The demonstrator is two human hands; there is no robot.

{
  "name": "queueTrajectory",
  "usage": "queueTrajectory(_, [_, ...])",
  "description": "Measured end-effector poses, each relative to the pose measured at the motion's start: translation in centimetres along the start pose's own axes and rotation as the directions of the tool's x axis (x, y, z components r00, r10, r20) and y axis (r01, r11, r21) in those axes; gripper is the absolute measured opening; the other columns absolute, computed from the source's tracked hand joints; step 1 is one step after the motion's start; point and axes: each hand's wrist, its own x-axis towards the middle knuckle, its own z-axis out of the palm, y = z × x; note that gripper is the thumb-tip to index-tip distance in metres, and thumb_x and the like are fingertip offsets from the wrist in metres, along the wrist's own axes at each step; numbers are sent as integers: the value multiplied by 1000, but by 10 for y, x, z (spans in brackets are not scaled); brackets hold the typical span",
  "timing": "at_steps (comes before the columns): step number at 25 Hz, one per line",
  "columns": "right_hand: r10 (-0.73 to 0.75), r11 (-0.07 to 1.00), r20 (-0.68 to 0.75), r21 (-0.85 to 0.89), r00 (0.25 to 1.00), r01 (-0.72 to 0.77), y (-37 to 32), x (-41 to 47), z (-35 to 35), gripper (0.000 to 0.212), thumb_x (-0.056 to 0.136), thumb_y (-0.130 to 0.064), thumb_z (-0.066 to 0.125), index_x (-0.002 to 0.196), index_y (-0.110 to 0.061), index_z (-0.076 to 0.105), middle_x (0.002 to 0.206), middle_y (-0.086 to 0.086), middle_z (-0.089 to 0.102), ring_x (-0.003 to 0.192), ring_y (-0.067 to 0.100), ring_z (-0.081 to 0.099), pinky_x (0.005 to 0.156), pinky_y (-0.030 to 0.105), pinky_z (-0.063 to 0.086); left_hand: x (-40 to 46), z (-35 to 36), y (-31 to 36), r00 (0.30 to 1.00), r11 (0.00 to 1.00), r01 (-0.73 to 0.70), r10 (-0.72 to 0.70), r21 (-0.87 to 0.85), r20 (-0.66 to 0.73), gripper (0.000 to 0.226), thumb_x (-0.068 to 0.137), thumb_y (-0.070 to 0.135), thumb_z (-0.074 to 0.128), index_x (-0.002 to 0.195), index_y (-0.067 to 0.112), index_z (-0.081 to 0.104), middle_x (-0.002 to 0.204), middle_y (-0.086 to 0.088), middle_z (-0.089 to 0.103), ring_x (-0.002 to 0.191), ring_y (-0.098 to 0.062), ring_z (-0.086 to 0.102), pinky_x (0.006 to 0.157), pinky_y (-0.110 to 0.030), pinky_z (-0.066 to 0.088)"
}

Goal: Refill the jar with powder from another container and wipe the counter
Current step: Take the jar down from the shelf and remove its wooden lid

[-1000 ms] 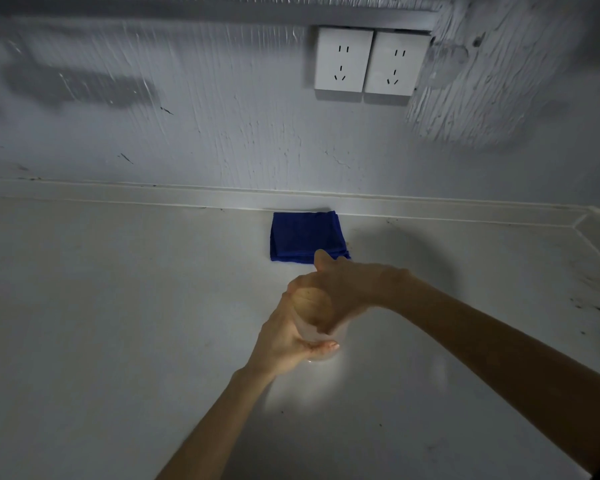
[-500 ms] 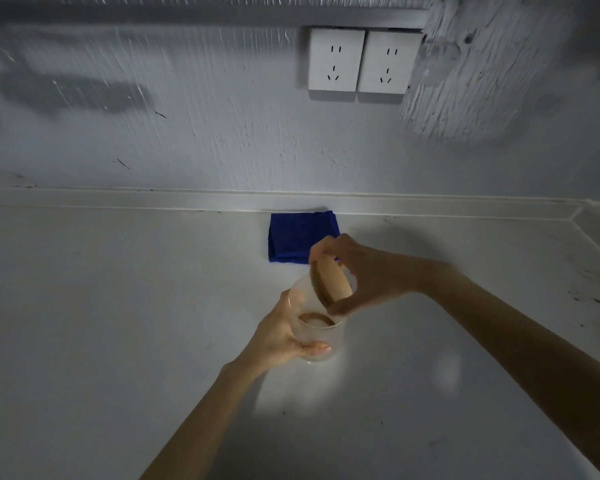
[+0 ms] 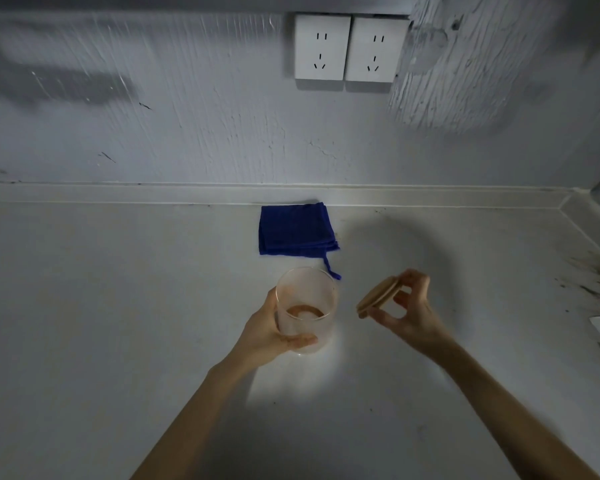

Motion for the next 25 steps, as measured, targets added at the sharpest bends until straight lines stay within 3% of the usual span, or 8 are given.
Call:
queueTrajectory(4, [-6,996,-96,-94,995,-3,35,-20,17,78,61,-18,80,110,-21,20,114,9,37,111,32,49,95,38,44,-2,2,-1,1000,1000,11,-11,5,-16,97,43,56,74,123,34,24,117,13,49,110,-15,52,90,-36,51])
queueTrajectory(7, [39,983,-170,-168,985,-68,39,-28,21,81,58,-18,83,119,-13,29,114,10,38,107,29,47,86,33,42,-4,3,-4,999,1000,17,-17,0,-43,100,44,56,73,126,30,24,123,8,46,113,-18,50,93,-42,50])
queueTrajectory(10, [60,943,-158,-315,986,-108,47,-35,22,90,61,-31,81,131,-12,29,125,11,41,115,27,41,97,40,35,-3,5,-6,999,999,14,-15,-32,-31,103,45,53,75,129,27,22,128,2,44,115,-19,49,93,-43,50])
queueTrajectory(15, [116,893,-56,-431,992,-129,51,-38,18,86,68,-42,73,135,-13,27,136,15,33,124,31,32,104,41,28,-9,9,-4,999,997,19,-22,-71,-41,100,50,49,76,132,26,23,130,2,45,118,-15,49,97,-40,47])
queueTrajectory(18, [135,872,7,-476,991,-115,50,-38,16,88,71,-45,69,138,-17,20,141,11,24,128,30,23,108,41,24,-15,13,3,996,999,20,-24,-46,-90,94,52,48,75,130,29,25,123,11,48,114,-8,49,93,-22,47])
queueTrajectory(21, [119,865,40,-495,992,-84,46,-41,14,87,73,-44,66,140,-16,17,144,12,21,131,30,19,112,46,19,-32,19,14,980,1000,-16,20,20,-199,82,67,27,77,130,29,24,119,25,40,108,2,45,82,-1,38])
queueTrajectory(25, [39,858,73,-513,997,4,47,-49,12,78,77,-36,66,138,-10,25,147,17,22,136,37,16,113,51,15,-57,23,7,943,974,129,-63,183,-328,71,79,23,66,137,15,26,141,-1,36,129,-18,35,98,-23,28])
